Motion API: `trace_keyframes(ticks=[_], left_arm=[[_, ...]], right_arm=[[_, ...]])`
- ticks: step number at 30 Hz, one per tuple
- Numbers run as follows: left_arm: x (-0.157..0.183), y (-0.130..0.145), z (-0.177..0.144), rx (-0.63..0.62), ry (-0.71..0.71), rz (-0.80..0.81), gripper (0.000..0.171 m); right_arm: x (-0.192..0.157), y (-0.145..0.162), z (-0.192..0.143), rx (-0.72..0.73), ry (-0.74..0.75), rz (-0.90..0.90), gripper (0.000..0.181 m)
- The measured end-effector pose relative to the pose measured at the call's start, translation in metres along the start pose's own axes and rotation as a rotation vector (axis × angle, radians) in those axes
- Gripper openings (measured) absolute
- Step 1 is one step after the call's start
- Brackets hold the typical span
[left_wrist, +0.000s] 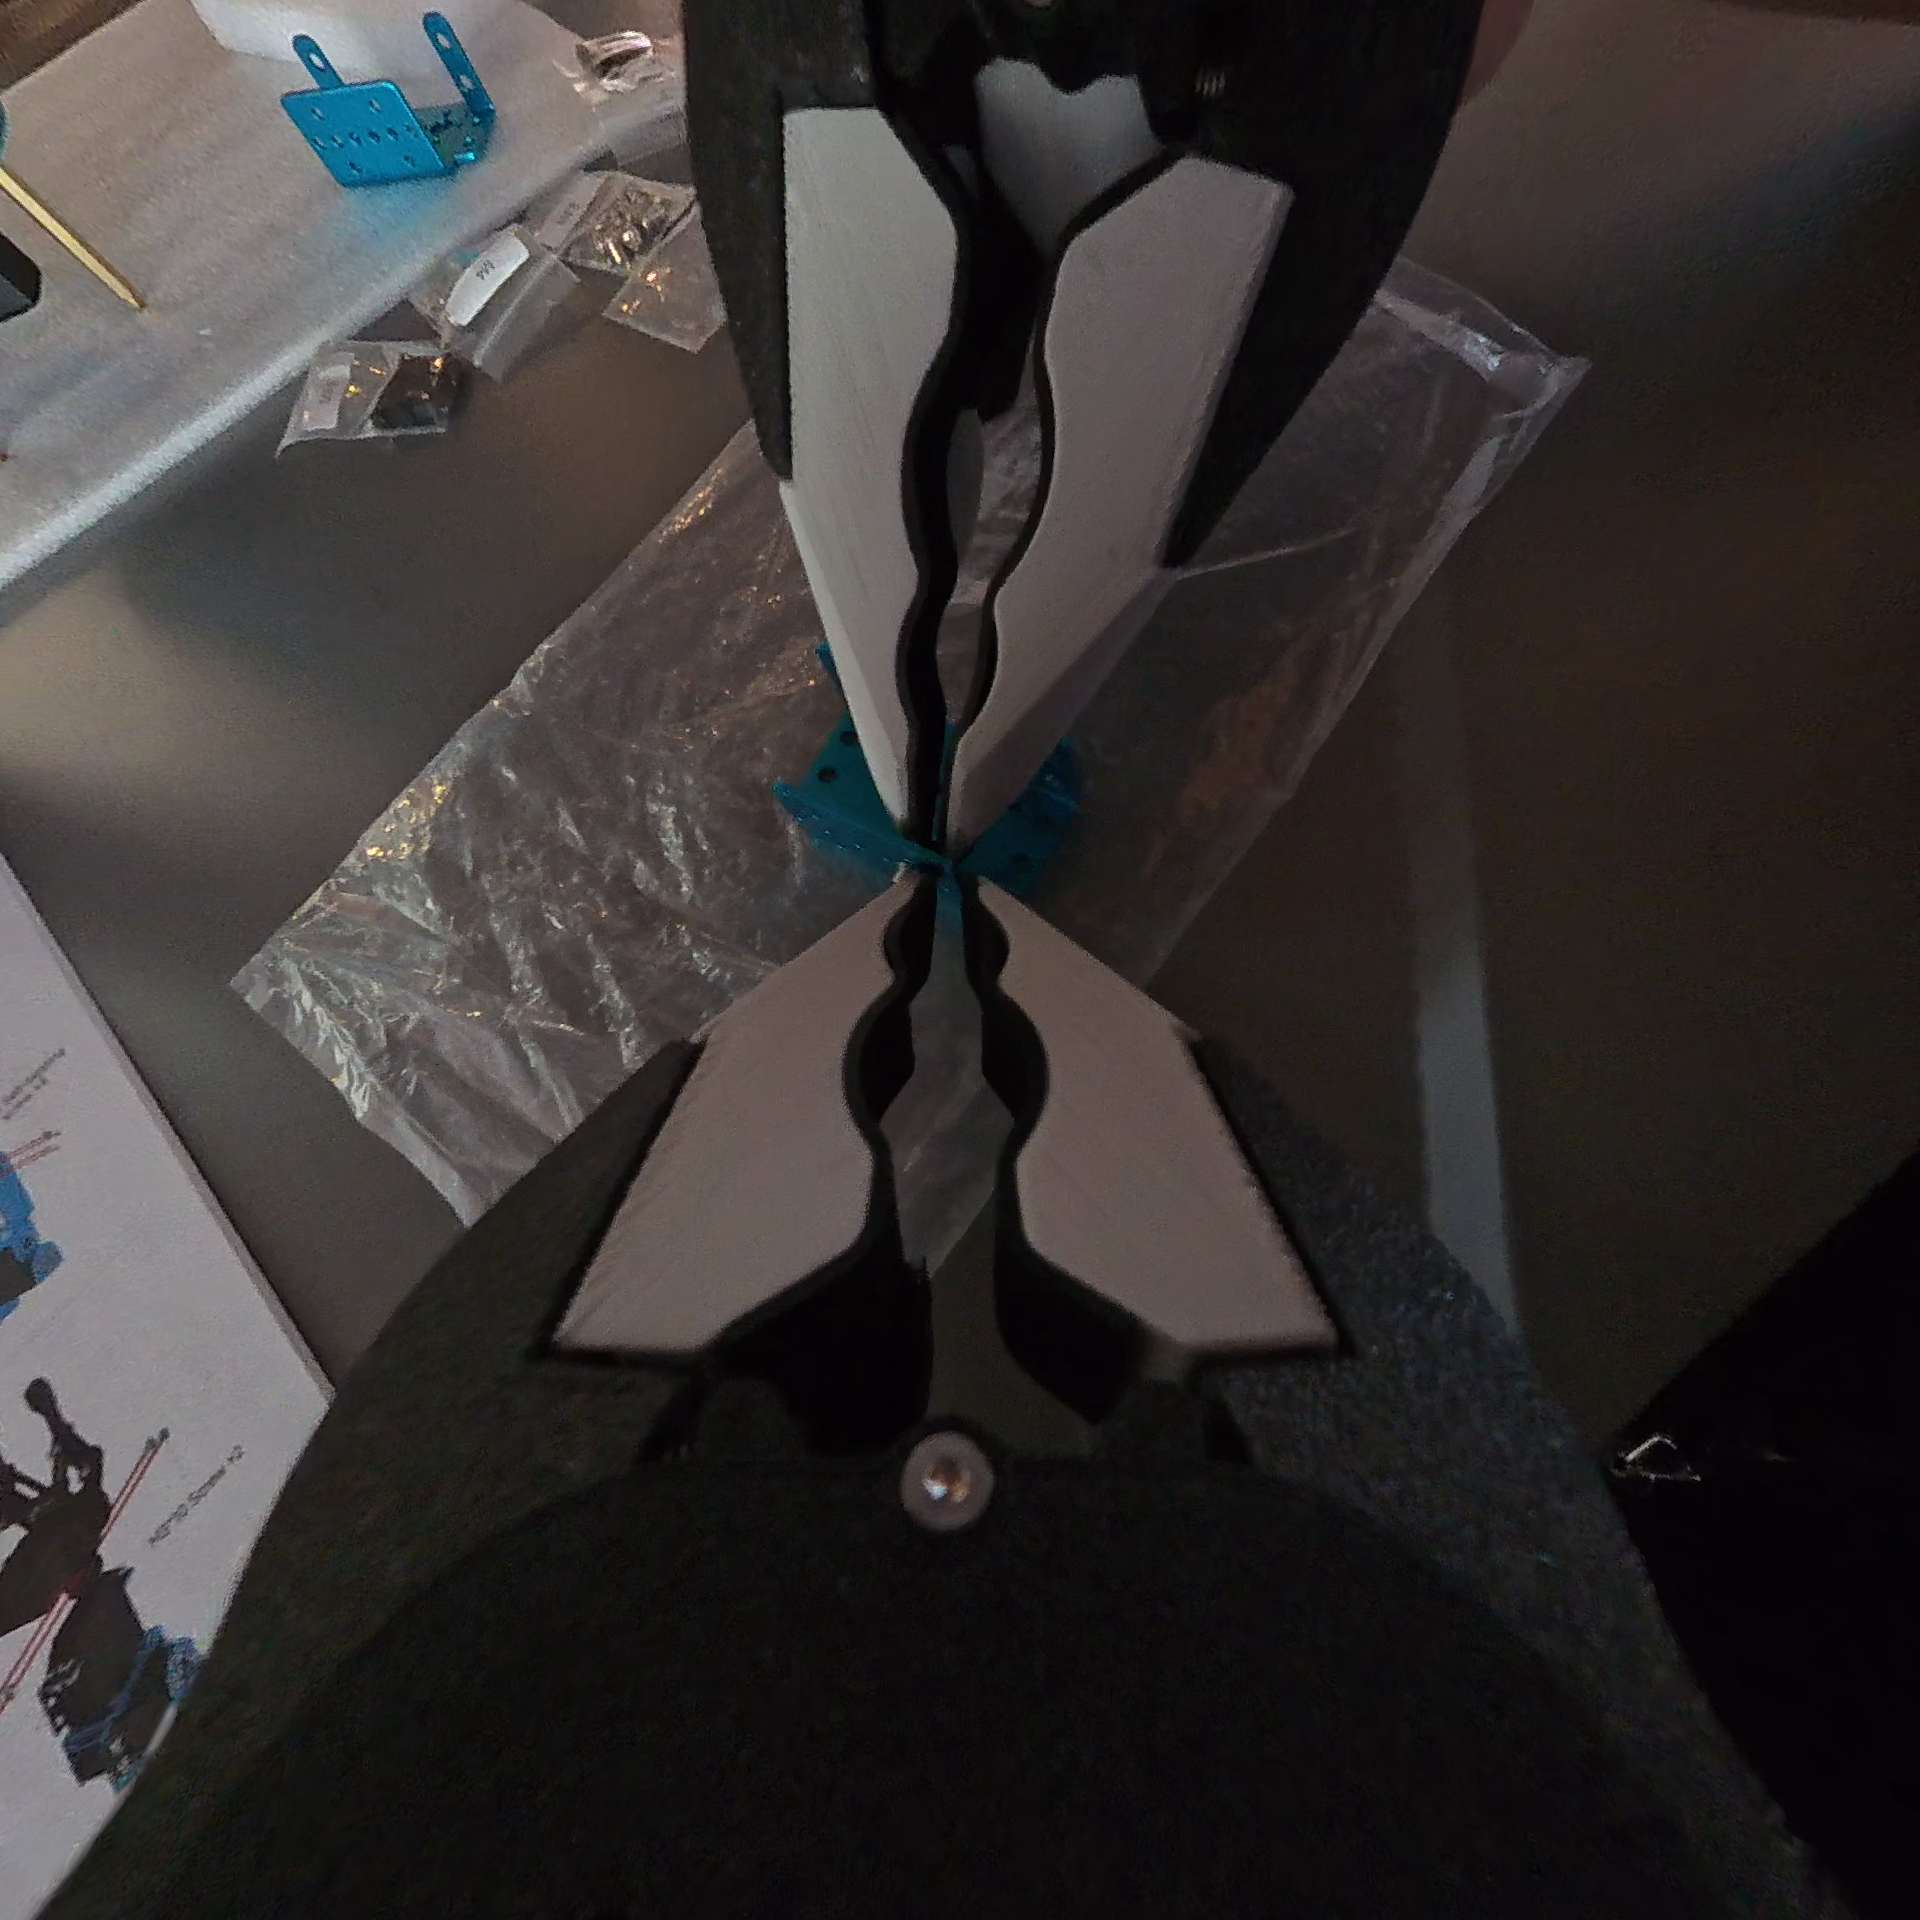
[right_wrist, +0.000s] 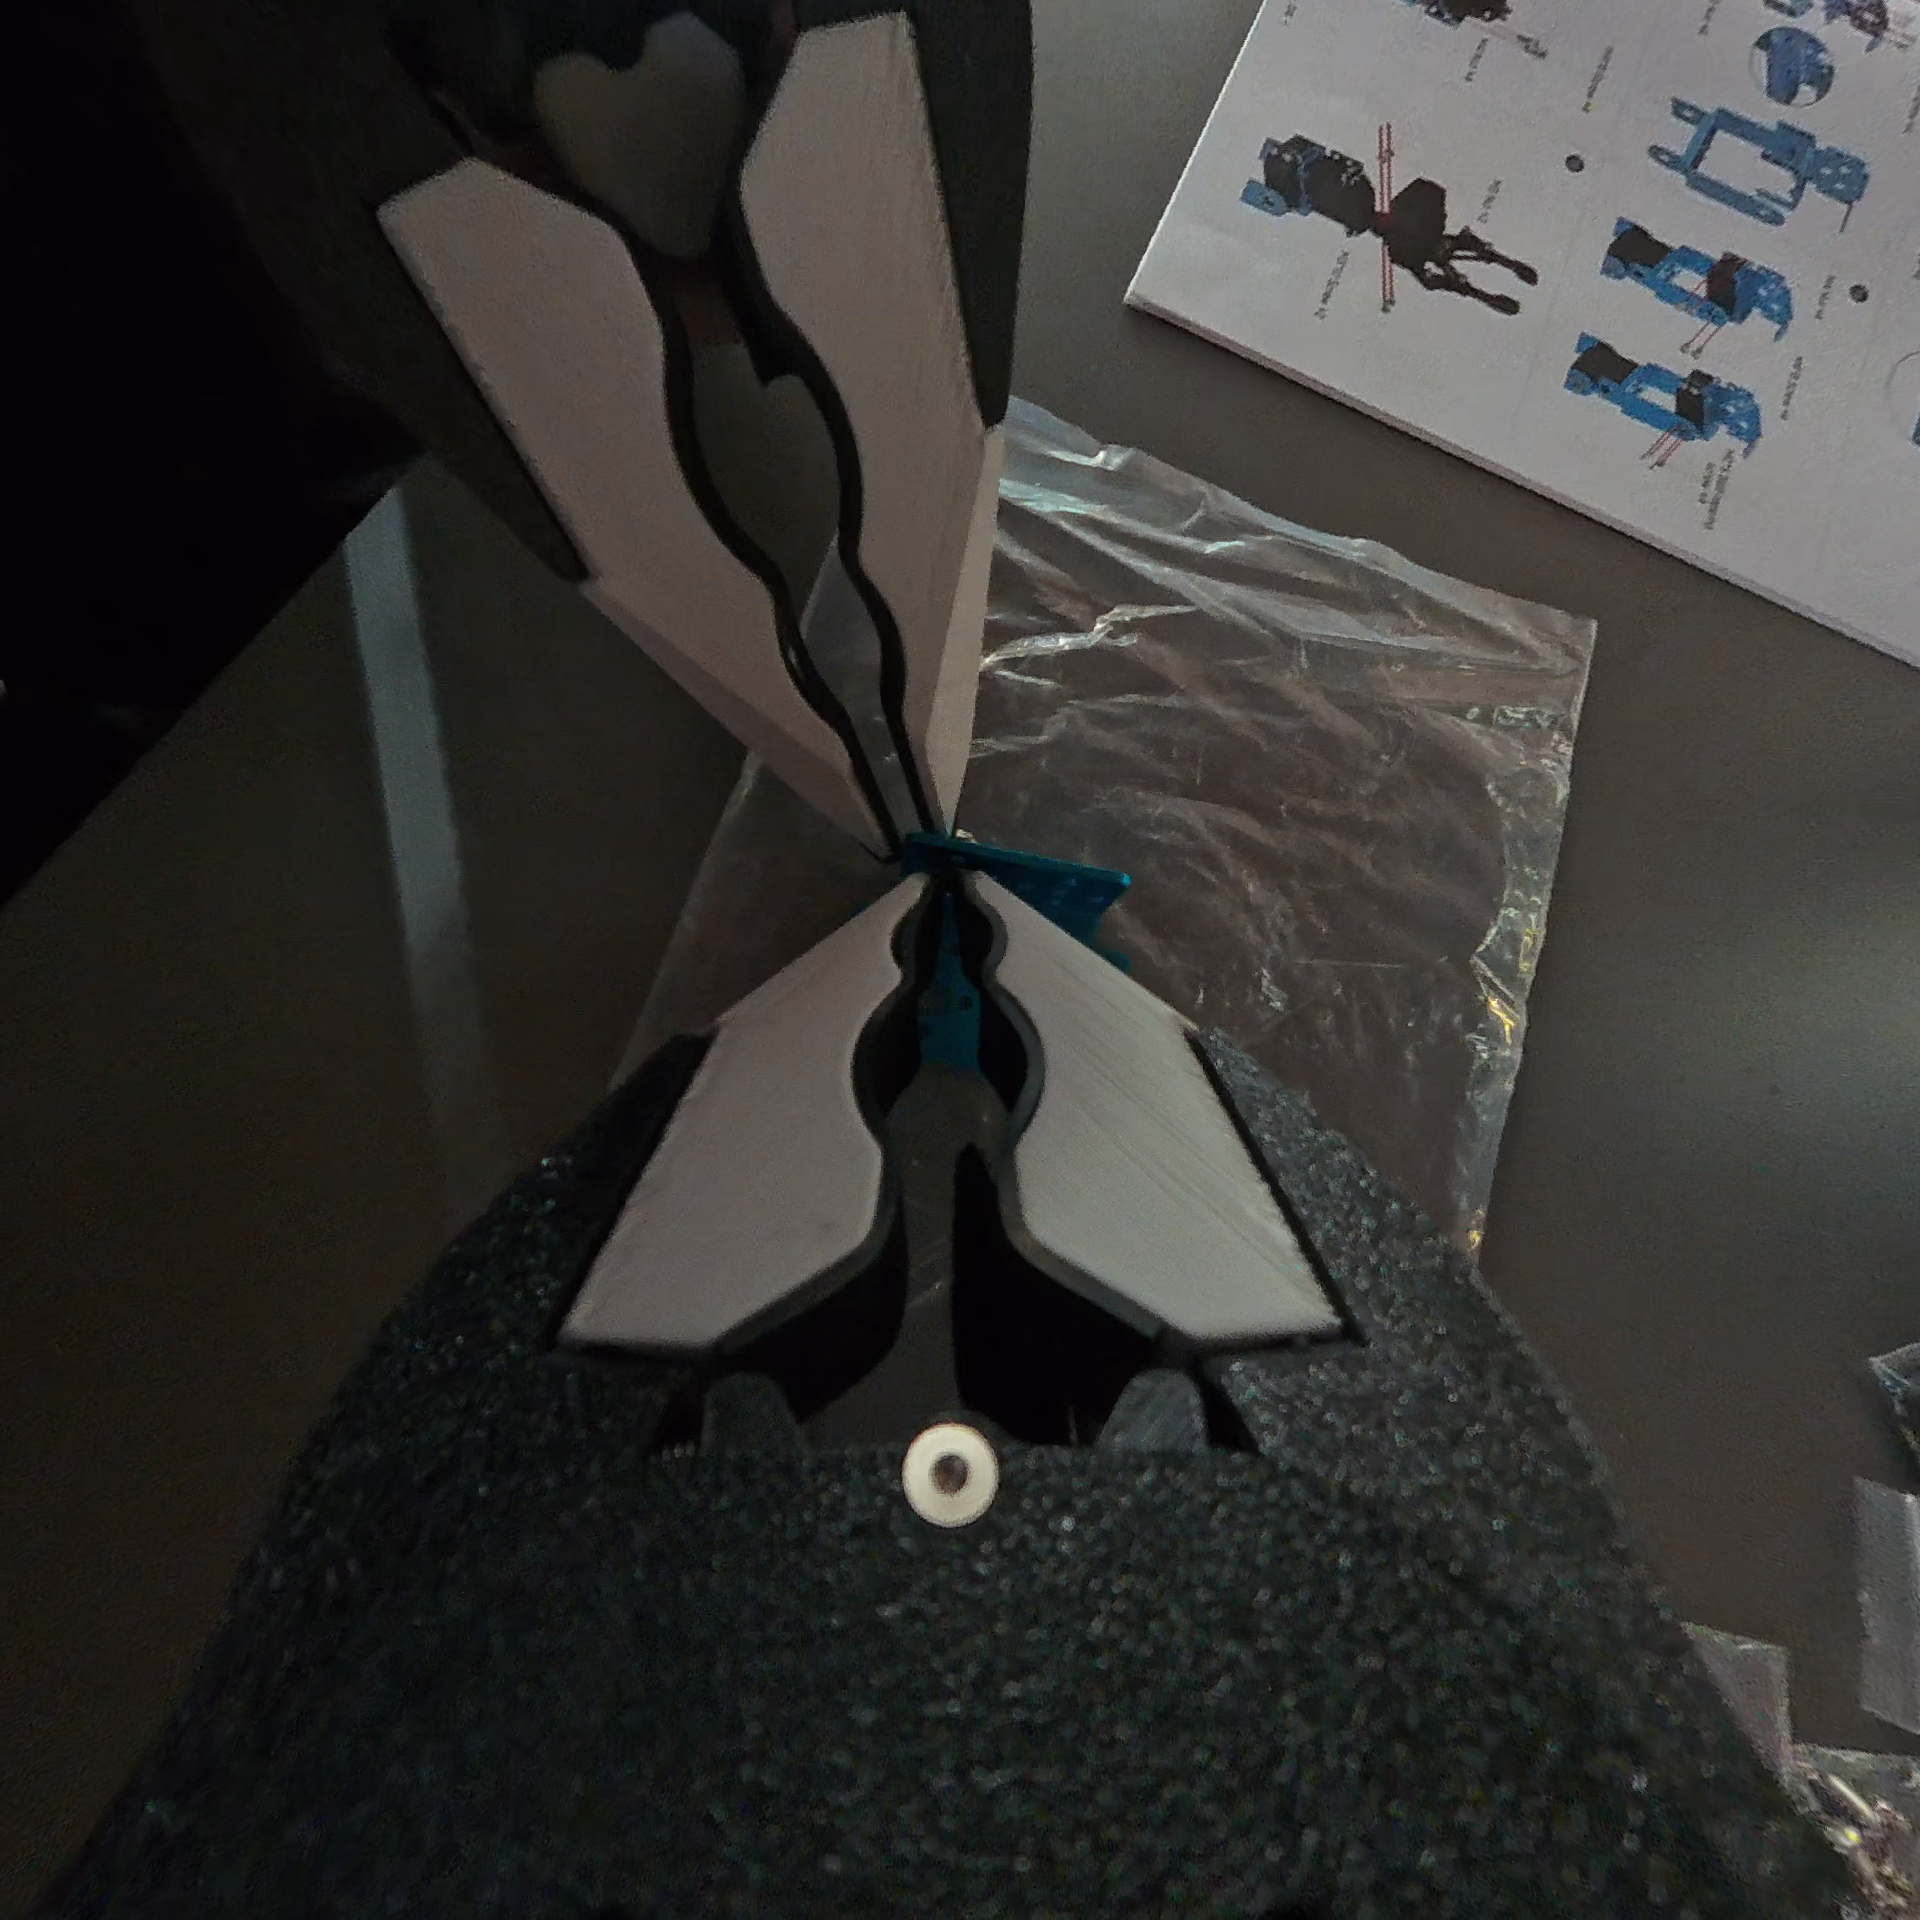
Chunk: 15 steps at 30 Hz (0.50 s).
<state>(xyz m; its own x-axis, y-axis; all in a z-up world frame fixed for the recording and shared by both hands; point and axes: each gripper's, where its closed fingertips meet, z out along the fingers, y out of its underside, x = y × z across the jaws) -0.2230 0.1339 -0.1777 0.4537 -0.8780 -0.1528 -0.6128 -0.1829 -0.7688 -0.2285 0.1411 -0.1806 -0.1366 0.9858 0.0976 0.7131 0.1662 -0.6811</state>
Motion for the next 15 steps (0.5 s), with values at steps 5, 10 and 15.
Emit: trace_keyframes(ticks=[5, 10, 15], left_arm=[[-0.001, 0.0006, -0.0003, -0.006, 0.009, -0.032, 0.008], [-0.0021, 0.0079, -0.0007, -0.042, -0.024, -0.059, 0.027], [-0.0073, 0.0043, 0.0063, -0.052, -0.038, -0.095, 0.029]], right_arm=[[0.0012, 0.0001, 0.0005, 0.019, -0.008, 0.019, 0.001], [0.0014, -0.0002, 0.0007, 0.022, -0.009, 0.024, 0.001], [0.003, -0.0006, 0.0008, 0.029, -0.004, 0.031, 0.001]])
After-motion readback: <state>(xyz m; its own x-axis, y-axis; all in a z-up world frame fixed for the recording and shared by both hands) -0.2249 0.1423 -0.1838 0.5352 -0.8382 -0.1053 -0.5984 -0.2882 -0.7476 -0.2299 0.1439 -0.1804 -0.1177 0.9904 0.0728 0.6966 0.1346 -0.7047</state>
